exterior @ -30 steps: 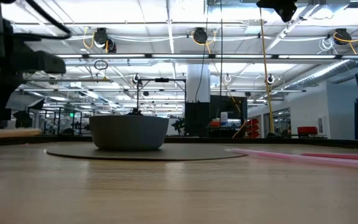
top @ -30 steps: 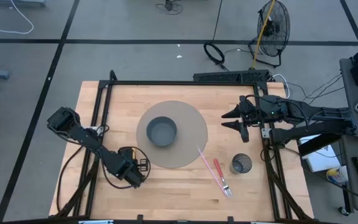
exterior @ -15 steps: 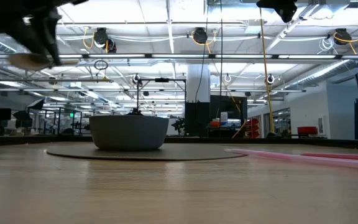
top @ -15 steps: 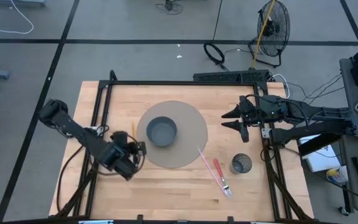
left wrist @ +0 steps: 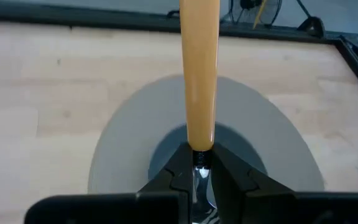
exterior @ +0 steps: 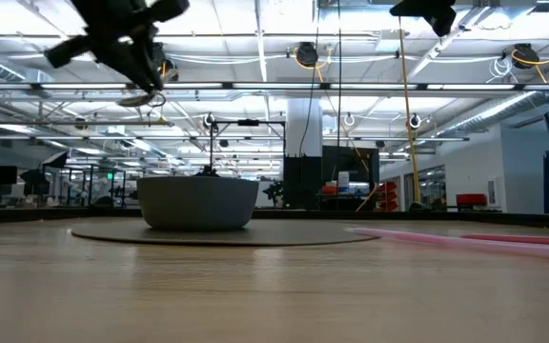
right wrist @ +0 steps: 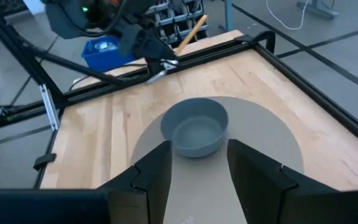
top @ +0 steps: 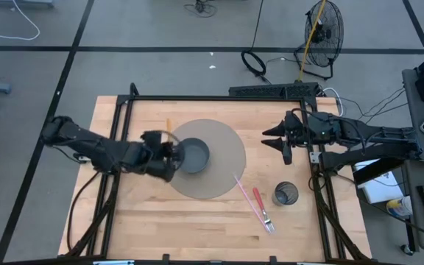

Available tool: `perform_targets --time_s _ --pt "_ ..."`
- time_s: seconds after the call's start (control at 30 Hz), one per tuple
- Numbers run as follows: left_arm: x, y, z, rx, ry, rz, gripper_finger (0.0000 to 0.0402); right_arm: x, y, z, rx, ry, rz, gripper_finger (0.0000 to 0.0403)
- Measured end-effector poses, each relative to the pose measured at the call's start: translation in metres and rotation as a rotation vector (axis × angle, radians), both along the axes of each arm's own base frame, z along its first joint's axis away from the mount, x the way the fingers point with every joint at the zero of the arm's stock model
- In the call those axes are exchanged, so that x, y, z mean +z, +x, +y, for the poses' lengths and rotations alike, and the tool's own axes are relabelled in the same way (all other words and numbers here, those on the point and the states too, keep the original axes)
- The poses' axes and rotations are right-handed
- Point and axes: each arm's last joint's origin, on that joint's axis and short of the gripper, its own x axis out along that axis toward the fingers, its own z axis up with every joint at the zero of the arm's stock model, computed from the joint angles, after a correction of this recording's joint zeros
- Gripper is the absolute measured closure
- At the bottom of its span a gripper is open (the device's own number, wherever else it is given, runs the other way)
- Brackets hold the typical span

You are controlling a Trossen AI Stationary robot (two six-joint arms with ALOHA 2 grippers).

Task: Pick & Place Utensil
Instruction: Put the yellow spoon into the gray bowl

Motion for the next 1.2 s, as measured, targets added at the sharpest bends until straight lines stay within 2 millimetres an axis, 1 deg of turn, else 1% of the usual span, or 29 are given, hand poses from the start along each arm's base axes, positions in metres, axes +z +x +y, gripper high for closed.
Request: perform_targets --time_s 0.23,0.33,0.43,0.6,0.7,0.93,1.2 --pt "0.006 0.022 0.040 -0.010 0.060 -0.019 0.0369 0.004 0.006 0.000 -0.003 0.006 -0.053 0.0250" --pt "0.003 0.030 0.054 -0.026 0.047 -0.001 0.0368 0.004 0.011 0.000 -0.003 0.006 -0.069 0.0250" --pt "-0.003 0.040 0.062 -0.046 0.032 0.007 0.0368 0.003 0.015 0.000 -0.001 0.007 -0.067 0.0250" --pt "-0.018 0.056 0.066 -0.060 0.020 0.015 0.0369 0.001 0.018 0.000 -0.001 0.007 -0.055 0.0250" --pt "-0.030 0.065 0.067 -0.066 -0.007 0.034 0.0369 0.002 0.018 0.000 -0.001 0.007 -0.055 0.0250" --pt "-0.056 0.077 0.067 -0.031 -0.041 0.084 0.0370 0.000 0.017 0.000 0.001 0.004 -0.043 0.0250" --pt "-0.078 0.089 0.067 0.003 -0.086 0.073 0.0365 -0.002 0.016 0.000 0.003 0.001 -0.017 0.0250"
